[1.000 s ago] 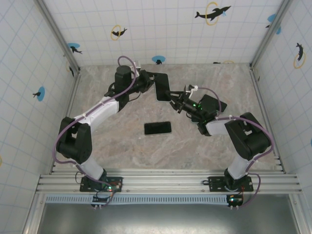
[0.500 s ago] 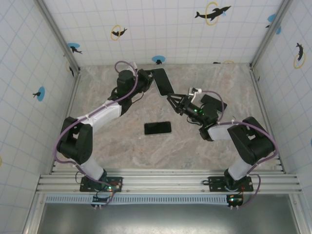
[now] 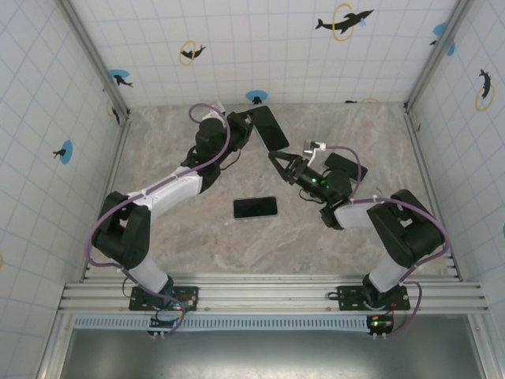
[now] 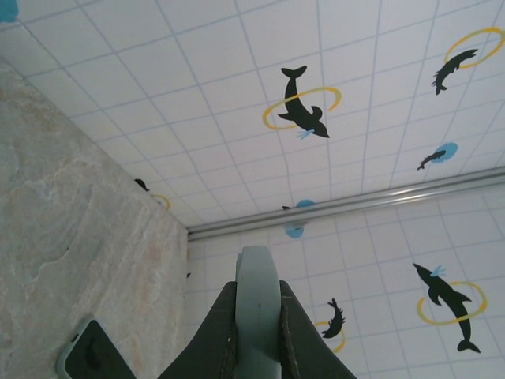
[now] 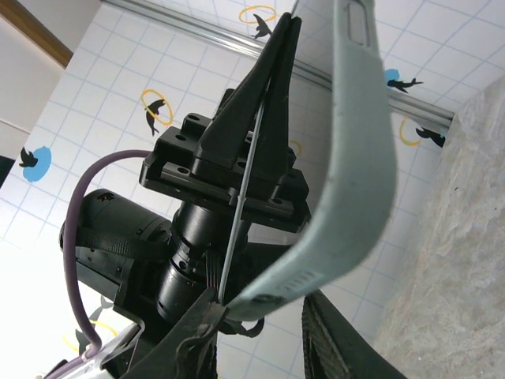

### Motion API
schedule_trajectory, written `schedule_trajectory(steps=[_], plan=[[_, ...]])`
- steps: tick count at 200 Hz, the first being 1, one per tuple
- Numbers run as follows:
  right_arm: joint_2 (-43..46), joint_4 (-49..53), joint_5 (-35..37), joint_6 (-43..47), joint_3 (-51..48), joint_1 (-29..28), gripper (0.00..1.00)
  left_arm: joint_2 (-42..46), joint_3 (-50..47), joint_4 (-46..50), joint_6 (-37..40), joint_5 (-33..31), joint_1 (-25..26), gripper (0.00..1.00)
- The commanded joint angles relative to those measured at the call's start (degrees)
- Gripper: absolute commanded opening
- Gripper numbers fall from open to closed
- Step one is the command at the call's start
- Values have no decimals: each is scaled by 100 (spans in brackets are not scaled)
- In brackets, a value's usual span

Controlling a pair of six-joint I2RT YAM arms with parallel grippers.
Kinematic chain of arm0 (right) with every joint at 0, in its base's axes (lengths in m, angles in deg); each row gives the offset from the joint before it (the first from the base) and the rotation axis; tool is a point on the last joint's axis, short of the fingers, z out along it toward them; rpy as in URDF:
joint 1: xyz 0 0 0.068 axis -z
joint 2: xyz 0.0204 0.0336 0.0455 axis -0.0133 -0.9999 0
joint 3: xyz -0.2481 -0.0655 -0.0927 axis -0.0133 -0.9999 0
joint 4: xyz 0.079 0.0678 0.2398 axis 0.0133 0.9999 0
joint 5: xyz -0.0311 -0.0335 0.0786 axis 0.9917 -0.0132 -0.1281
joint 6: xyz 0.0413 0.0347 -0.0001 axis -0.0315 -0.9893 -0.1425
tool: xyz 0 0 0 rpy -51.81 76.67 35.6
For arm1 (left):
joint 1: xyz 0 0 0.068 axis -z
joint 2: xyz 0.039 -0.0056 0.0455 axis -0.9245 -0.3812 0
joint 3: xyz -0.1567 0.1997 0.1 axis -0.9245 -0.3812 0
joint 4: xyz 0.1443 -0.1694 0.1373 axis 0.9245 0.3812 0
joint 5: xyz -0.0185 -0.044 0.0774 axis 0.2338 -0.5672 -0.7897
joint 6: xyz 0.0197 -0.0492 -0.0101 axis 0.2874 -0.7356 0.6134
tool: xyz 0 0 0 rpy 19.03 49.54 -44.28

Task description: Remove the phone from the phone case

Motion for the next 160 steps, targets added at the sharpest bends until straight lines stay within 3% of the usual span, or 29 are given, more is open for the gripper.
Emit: schedule_trajectory(steps=[1, 69, 117, 160], plan=[[71, -3, 77, 325, 271, -12, 29, 224, 81, -540, -251, -116, 101, 0], [74, 316, 0, 628, 411, 74, 18, 267, 116, -477, -359, -91, 149, 0], [542, 1682, -87, 2029, 362, 165, 16, 395, 240, -181, -723, 104, 182, 0], [731, 2306, -42, 2624, 409, 278, 14, 553, 110, -138, -920, 148, 236, 0]])
